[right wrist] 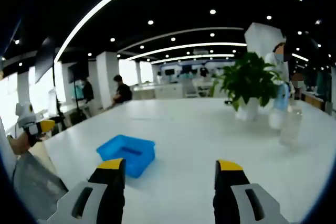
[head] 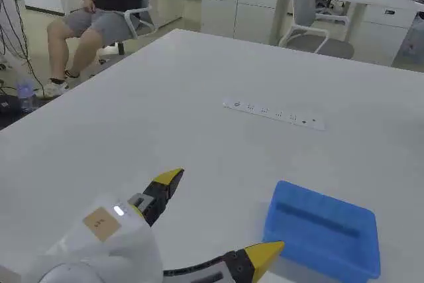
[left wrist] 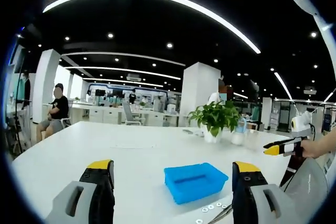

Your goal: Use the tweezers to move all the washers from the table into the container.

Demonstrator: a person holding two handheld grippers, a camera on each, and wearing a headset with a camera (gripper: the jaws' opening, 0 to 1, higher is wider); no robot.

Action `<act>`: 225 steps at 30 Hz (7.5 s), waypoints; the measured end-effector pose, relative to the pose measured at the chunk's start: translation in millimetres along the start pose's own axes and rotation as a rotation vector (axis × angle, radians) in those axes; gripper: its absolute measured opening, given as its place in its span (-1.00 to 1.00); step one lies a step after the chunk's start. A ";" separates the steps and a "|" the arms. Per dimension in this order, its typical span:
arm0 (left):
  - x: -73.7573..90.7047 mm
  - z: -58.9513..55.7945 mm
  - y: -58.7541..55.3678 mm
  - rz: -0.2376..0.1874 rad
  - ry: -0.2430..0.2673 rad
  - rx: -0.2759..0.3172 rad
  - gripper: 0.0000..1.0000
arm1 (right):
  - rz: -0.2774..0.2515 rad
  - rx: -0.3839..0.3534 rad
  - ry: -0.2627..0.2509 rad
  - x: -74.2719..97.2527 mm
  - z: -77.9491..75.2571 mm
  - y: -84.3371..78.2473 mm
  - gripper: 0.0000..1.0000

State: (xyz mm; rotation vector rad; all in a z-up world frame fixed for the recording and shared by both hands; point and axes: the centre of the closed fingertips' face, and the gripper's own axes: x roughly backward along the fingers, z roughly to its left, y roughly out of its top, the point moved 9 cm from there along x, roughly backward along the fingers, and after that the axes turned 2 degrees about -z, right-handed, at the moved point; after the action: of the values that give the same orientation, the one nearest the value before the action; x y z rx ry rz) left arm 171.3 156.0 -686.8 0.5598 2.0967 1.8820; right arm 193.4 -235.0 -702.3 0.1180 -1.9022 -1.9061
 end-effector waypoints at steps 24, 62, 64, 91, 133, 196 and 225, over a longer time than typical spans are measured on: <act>-0.2 0.9 -4.1 0.050 0.002 -0.018 0.79 | 0.008 -0.008 -0.002 0.2 -5.9 -1.0 0.27; -2.0 -1.1 -10.3 0.121 -0.016 -0.050 0.72 | -0.007 -0.013 -0.027 3.1 -4.0 0.3 0.23; -2.1 -1.4 -10.4 0.123 -0.016 -0.052 0.72 | -0.005 -0.014 -0.029 3.3 -4.3 0.0 0.23; 3.3 2.4 -15.5 0.260 -0.074 -0.080 0.23 | 0.103 0.087 0.029 3.8 17.3 9.3 -0.06; -61.7 -19.0 -103.7 0.809 -0.686 -0.419 -0.95 | 0.479 0.508 0.661 -63.9 124.0 -45.7 -0.84; -99.3 -71.2 -0.6 0.614 -1.003 -0.749 -1.00 | 0.406 0.317 0.688 -98.6 138.9 -57.5 -0.82; -123.0 -92.3 -5.7 0.807 -1.107 -0.681 -1.00 | 0.390 0.372 0.738 -93.8 139.9 -35.4 -0.93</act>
State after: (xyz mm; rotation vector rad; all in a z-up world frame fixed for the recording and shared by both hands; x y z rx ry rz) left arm 239.1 17.8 -688.2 1.8424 0.4928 1.7239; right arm 218.1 -72.4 -752.8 0.4570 -1.5772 -1.0308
